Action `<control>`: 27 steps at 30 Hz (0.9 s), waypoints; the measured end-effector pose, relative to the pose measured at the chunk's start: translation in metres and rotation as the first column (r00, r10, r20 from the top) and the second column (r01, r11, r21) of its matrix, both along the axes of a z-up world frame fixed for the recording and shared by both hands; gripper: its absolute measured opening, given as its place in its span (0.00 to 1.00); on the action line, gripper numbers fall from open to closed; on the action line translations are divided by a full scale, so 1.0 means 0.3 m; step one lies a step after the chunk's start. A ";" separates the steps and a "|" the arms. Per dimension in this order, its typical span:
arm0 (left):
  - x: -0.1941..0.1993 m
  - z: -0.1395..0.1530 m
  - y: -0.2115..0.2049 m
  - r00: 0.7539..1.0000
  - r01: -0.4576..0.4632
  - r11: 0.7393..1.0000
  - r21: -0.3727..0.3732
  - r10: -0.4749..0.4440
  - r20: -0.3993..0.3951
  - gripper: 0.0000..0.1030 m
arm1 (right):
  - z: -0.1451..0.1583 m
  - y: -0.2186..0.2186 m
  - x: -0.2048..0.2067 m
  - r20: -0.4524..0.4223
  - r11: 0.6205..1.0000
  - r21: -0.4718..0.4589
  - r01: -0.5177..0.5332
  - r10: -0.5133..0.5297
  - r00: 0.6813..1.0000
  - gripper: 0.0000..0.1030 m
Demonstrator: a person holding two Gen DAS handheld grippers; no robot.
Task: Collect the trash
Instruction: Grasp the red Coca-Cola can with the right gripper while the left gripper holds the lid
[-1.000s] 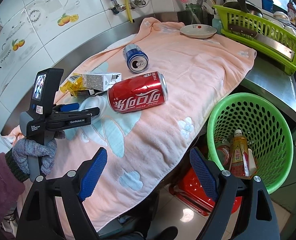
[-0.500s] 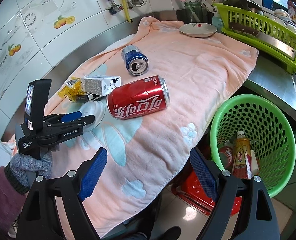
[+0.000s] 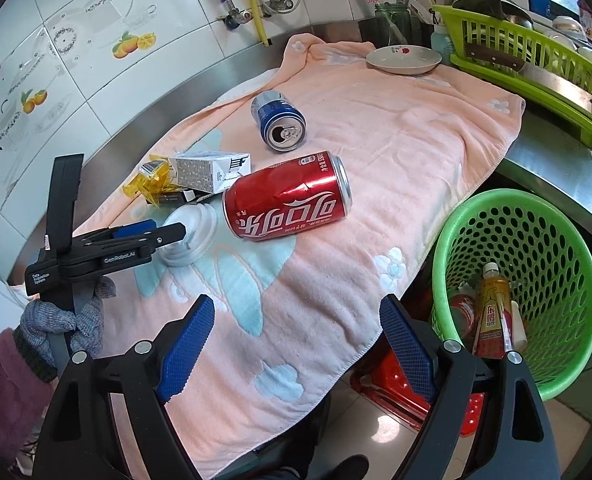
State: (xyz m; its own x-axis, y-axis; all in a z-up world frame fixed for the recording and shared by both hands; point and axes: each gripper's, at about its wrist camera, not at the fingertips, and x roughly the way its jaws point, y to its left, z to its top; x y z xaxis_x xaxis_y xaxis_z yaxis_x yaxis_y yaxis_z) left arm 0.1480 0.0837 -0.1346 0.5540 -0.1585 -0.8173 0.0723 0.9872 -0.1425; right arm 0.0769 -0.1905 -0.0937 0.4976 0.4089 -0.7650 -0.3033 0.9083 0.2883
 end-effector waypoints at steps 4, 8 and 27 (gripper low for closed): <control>0.013 0.003 0.007 1.000 0.014 1.000 -0.004 -0.014 0.003 0.76 | -0.008 -0.001 0.006 -0.004 1.000 0.013 -0.001 0.001 1.000 0.79; 0.029 -0.004 -0.005 0.999 0.037 0.999 0.021 -0.037 0.001 0.83 | -0.019 0.000 0.011 -0.008 1.000 0.020 -0.003 0.003 1.000 0.79; 0.089 -0.065 -0.086 0.997 0.073 0.977 0.199 -0.065 -0.046 0.76 | -0.042 0.029 0.042 -0.026 1.000 0.015 -0.016 0.016 1.000 0.79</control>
State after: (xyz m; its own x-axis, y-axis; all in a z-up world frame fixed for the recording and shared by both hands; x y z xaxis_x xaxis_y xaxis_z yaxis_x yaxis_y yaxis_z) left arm 0.1745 0.0578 -0.1541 0.5142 -0.0261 -0.8573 0.1396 0.9888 0.0537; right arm 0.0896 -0.1817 -0.1063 0.4706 0.4276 -0.7718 -0.3097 0.8991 0.3093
